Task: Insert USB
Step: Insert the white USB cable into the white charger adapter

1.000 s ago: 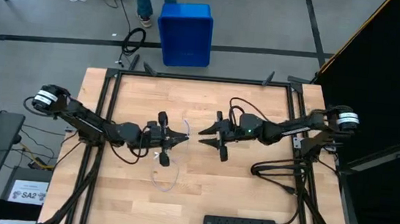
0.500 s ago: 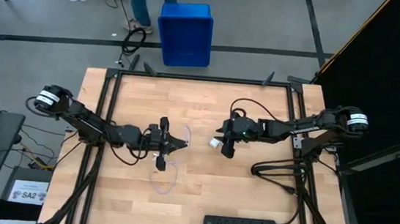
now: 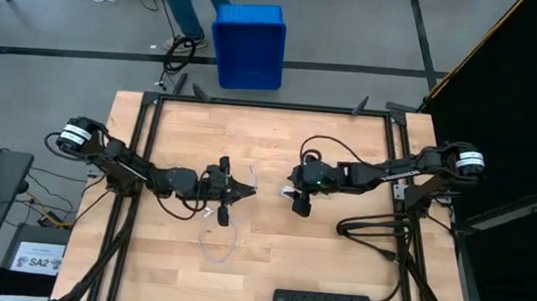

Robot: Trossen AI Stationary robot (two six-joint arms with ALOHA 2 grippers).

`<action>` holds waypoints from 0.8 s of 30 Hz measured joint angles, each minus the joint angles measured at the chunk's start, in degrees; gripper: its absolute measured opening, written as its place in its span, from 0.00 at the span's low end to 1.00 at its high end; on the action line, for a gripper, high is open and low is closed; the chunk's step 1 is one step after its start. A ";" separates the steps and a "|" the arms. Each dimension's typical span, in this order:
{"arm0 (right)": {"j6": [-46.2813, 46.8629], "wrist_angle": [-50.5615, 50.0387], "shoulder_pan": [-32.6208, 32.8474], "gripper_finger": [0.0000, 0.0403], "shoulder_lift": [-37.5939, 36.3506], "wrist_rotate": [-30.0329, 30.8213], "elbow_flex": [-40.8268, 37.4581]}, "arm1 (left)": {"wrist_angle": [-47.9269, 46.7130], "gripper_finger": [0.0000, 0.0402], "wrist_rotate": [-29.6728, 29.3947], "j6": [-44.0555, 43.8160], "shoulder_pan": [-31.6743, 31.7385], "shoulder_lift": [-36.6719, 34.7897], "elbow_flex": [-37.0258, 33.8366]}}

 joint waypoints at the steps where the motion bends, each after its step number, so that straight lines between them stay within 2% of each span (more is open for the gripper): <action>1: 0.35 -1.05 -0.05 0.55 1.13 -0.51 0.78 | 0.15 0.00 0.10 0.00 0.00 0.00 0.00; 10: 0.59 -9.78 -0.06 0.56 8.09 -0.58 7.54 | -1.15 0.00 0.70 -0.02 -0.02 0.00 -0.02; 20: -4.76 -13.53 -0.05 0.52 5.81 -0.41 11.70 | -1.85 0.00 1.19 -0.22 -0.07 -0.02 0.00; 24: -5.16 -20.96 -0.11 0.50 4.56 5.20 12.42 | -1.81 0.00 1.22 -0.28 -0.07 -0.02 0.00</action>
